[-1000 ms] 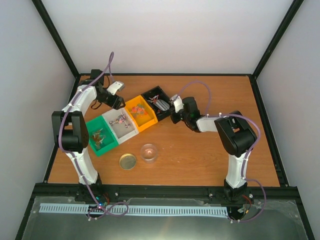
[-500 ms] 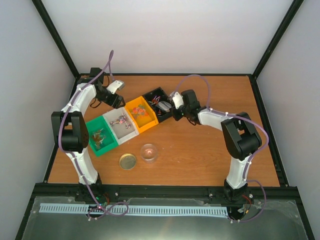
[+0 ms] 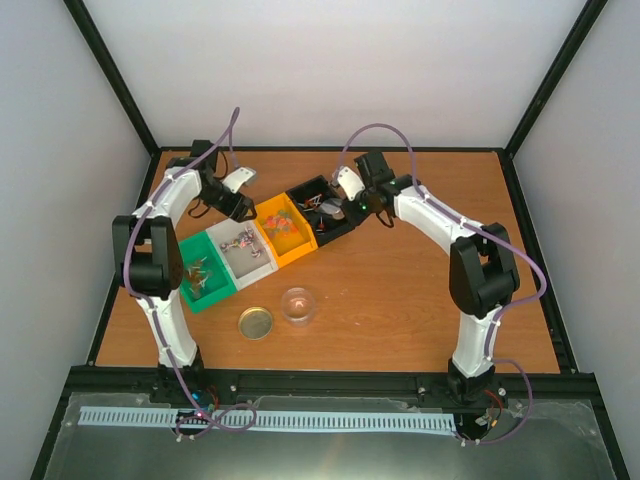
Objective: Pack the candies
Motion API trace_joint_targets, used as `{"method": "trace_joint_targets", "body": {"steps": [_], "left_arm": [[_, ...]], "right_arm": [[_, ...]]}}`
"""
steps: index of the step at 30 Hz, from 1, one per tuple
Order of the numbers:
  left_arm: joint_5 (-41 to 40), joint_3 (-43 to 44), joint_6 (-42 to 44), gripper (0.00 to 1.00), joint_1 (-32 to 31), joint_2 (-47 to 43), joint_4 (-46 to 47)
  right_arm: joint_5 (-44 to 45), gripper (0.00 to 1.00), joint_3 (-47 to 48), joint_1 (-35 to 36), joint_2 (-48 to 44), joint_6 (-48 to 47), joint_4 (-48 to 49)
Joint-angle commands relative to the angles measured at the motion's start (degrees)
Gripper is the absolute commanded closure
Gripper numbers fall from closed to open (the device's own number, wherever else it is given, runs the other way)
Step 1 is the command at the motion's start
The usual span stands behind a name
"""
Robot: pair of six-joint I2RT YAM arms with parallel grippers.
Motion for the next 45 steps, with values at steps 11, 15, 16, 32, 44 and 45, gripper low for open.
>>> {"method": "trace_joint_targets", "body": {"steps": [11,15,16,32,44,45], "left_arm": [[0.1,4.1,2.8,0.31,-3.1,5.2,1.7],[1.0,5.4,3.9,0.36,-4.2,6.6,1.3],[1.3,5.8,4.0,0.38,-4.3,7.1,1.1],[3.7,7.1,7.6,0.45,-5.1,9.2,-1.7],[5.8,9.2,5.3,0.39,-4.2,9.1,-3.0],[6.3,9.6,5.0,0.38,-4.0,9.1,-3.4]], "right_arm": [[5.7,0.97,10.1,3.0,12.7,-3.2,-11.6],[6.0,0.97,12.1,3.3,15.3,-1.6,-11.2],[6.0,0.97,12.5,3.3,15.9,-1.1,-11.1],[5.2,0.97,-15.1,5.5,7.8,14.7,35.3],[2.6,0.97,-27.9,5.5,4.8,17.3,61.9],[2.3,0.97,-28.4,5.5,4.6,17.5,62.8]]}}
